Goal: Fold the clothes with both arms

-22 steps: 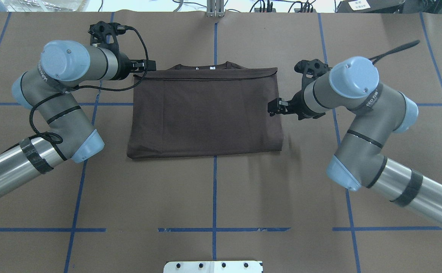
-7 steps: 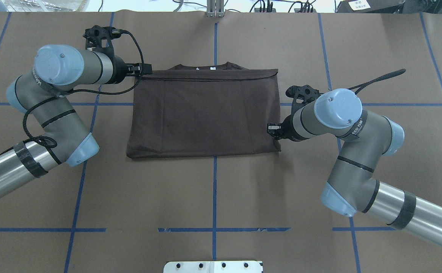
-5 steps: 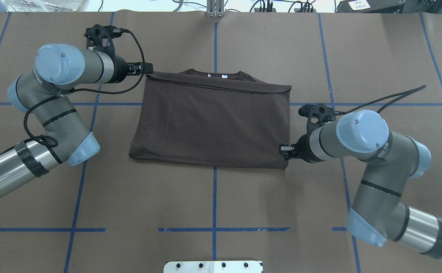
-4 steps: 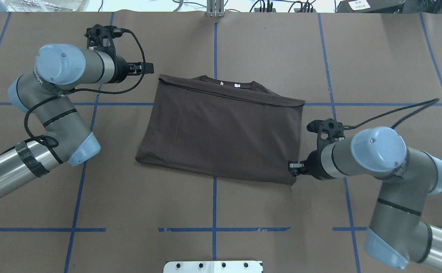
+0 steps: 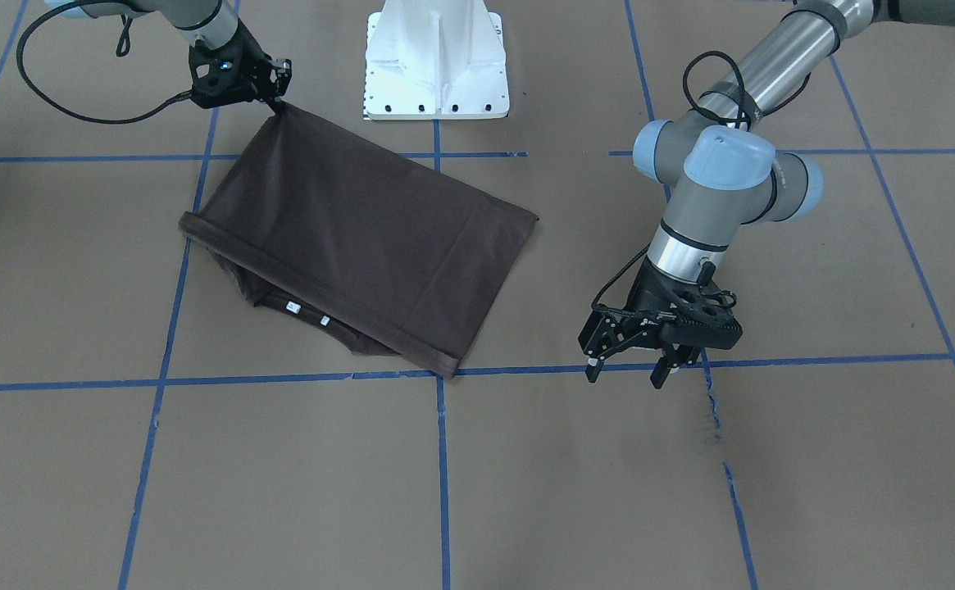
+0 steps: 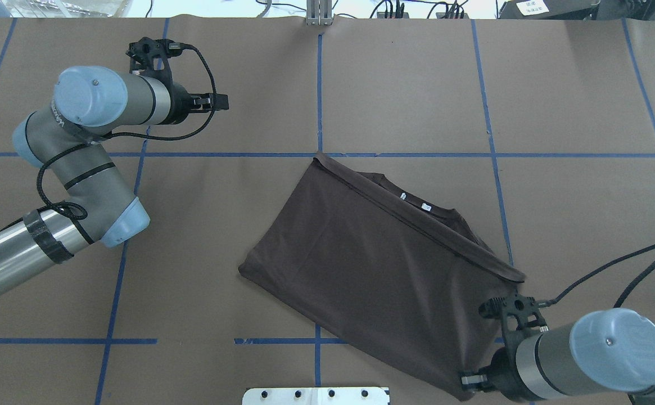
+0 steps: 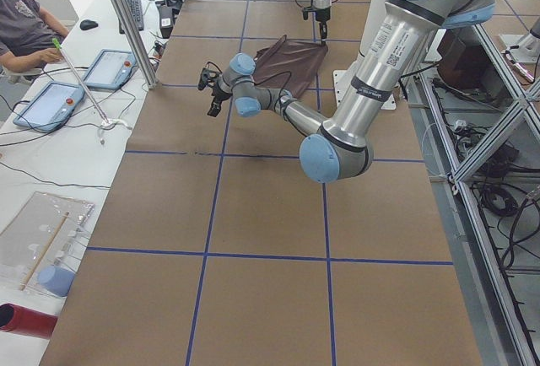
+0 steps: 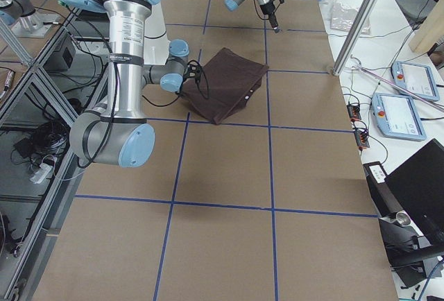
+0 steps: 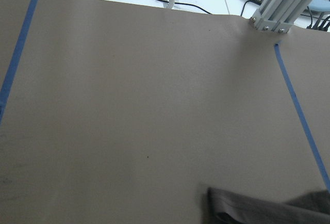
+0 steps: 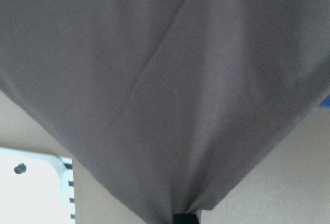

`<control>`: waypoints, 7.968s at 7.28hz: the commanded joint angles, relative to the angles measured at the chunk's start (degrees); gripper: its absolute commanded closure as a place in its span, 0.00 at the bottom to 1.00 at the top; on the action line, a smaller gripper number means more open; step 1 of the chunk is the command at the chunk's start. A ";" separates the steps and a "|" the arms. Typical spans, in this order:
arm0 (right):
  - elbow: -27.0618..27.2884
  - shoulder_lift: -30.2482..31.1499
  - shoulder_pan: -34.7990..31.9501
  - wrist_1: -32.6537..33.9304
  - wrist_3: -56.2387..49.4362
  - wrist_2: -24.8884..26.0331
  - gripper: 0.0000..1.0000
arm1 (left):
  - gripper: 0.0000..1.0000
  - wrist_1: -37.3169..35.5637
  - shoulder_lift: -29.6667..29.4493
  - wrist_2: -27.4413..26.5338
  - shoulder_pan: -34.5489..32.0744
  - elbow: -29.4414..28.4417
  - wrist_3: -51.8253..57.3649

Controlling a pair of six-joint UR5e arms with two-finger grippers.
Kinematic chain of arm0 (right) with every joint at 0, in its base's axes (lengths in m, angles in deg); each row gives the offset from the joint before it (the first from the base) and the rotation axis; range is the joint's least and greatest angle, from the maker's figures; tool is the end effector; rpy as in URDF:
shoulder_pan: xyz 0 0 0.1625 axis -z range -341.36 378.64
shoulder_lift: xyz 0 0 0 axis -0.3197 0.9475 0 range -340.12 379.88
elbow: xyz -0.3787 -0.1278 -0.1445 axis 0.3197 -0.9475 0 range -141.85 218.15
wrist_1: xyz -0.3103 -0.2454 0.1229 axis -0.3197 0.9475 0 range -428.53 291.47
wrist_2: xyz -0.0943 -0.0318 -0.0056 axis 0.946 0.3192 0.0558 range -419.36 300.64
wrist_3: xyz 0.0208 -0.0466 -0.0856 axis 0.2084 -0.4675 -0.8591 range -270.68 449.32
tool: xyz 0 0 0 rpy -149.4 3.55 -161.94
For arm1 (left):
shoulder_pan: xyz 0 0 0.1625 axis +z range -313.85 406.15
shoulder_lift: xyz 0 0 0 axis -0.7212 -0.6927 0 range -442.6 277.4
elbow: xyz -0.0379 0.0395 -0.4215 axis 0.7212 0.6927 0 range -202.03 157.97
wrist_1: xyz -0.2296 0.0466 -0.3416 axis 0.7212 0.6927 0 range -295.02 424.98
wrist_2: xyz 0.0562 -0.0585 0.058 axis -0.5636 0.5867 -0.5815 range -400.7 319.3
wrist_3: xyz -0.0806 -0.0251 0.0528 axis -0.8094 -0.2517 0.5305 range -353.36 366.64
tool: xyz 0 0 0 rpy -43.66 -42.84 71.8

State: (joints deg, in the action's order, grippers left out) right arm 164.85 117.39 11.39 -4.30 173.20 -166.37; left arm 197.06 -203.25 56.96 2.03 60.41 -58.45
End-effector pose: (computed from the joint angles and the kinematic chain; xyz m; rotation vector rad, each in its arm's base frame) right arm -0.4055 -0.1566 0.3656 -0.1609 -0.9772 -0.1241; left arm 0.4253 -0.5797 0.3254 0.5465 1.0051 -0.2221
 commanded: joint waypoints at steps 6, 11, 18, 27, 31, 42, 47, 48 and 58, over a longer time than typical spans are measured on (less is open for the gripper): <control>1.54 -9.17 -22.50 -0.60 0.94 0.57 0.00 | 0.00 -3.90 1.37 10.97 4.63 6.37 -25.11; -4.79 -14.63 -27.12 -0.60 -0.65 1.54 0.00 | 0.03 -20.87 3.58 -3.87 21.87 17.04 -49.42; -5.68 -15.78 -27.20 -0.60 -0.65 1.54 0.00 | 0.08 -30.21 3.84 -4.94 25.93 20.30 -50.57; -5.68 -15.51 -27.73 -0.60 -0.73 1.54 0.00 | 1.00 -30.21 4.19 -4.50 25.85 20.91 -49.35; -5.59 -15.51 -27.64 -0.60 -0.64 1.54 0.00 | 1.00 -29.60 3.41 -4.41 12.95 15.49 -35.49; -5.76 -15.60 -27.56 -0.60 -0.56 1.63 0.00 | 1.00 3.98 -19.71 -9.51 2.21 -30.06 -13.05; -6.99 -15.51 -27.47 0.36 -0.82 1.45 0.00 | 0.00 7.48 -19.45 -7.51 1.07 -27.44 -13.05; -8.30 -15.77 -27.12 1.15 -2.47 1.45 0.00 | 0.00 6.71 -19.27 -4.62 1.06 -25.77 -12.87; -21.85 -38.11 -14.13 32.20 -23.68 2.58 0.00 | 0.00 -9.39 -4.95 1.04 1.41 2.28 -11.38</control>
State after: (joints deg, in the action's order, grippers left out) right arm 142.85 78.60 -4.03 29.16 149.90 -163.24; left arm 187.38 -208.63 57.98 3.41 62.65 -69.83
